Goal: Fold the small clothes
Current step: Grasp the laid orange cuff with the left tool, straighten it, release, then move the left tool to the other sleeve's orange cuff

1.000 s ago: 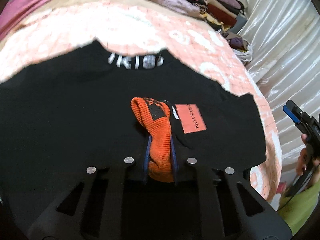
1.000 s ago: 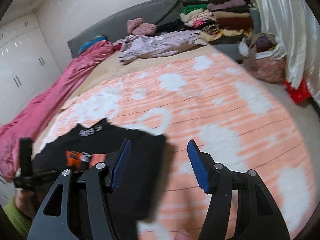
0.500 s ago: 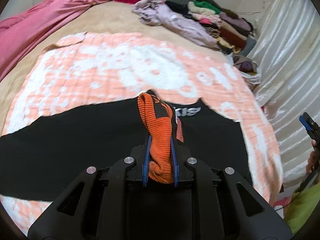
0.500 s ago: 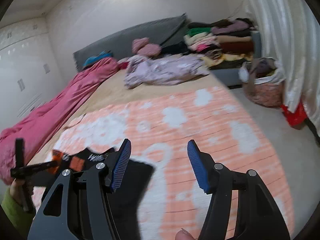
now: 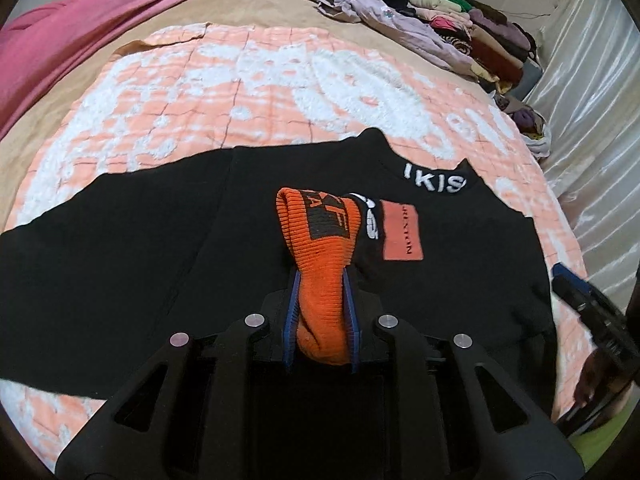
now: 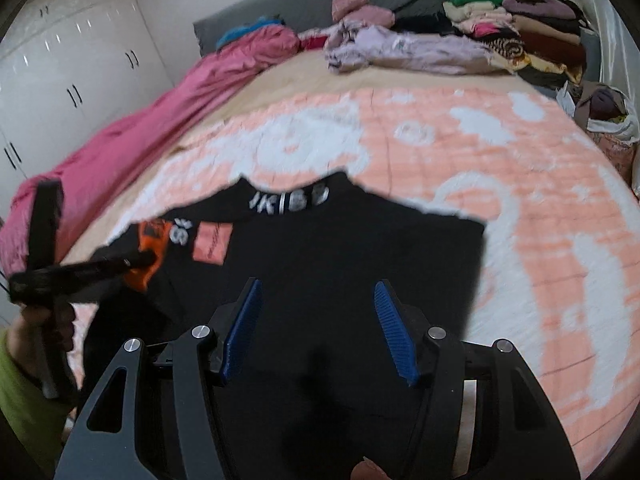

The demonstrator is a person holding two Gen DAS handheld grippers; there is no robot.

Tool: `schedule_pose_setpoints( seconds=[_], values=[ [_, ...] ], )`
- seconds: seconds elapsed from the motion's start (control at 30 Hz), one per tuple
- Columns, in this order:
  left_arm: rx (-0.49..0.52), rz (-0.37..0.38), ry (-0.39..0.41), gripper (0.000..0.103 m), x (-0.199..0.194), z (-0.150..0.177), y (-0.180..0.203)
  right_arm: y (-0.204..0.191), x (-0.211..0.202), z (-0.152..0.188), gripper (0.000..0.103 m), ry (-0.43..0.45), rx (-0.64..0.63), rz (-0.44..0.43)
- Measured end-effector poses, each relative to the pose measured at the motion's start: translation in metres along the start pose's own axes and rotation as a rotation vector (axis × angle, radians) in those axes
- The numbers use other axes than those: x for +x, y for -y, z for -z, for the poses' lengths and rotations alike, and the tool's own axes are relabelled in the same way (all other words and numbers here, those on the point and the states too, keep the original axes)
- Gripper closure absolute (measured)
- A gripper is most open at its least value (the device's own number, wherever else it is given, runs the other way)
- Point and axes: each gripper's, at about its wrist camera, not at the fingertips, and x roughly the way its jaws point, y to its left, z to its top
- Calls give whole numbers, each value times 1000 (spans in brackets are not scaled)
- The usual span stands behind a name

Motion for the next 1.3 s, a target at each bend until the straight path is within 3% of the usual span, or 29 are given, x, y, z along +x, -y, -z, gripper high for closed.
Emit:
schedule_pose_setpoints(
  seconds=[0.17,0.27,0.33,0.5,0.63,0.9,1.07,1.3],
  values=[
    [3,-25,-4,86,5,5,-8,4,22,14,45,-32,34,93],
    [1,-83,21,86,0,7,-18,21,31,21,45,-60,72,141],
    [-5,-131,47,86,-9,8,-24,28,32,26,45,-48,107,111],
    [47,-129,129,86,-41,11,-8,18,20,30,44,-7,89,107],
    [110,-93,100,81,-32,15,21,0,13,32,40,18,39,114],
    [155,-179,9,76,14,27,34,-9,16,35,38,0,0,86],
    [122,-160,21,75,13,28,29,-4,30,41,38,-55,3,95],
    [102,-147,54,69,-9,34,29,-6,16,39,36,-18,5,47]
  ],
)
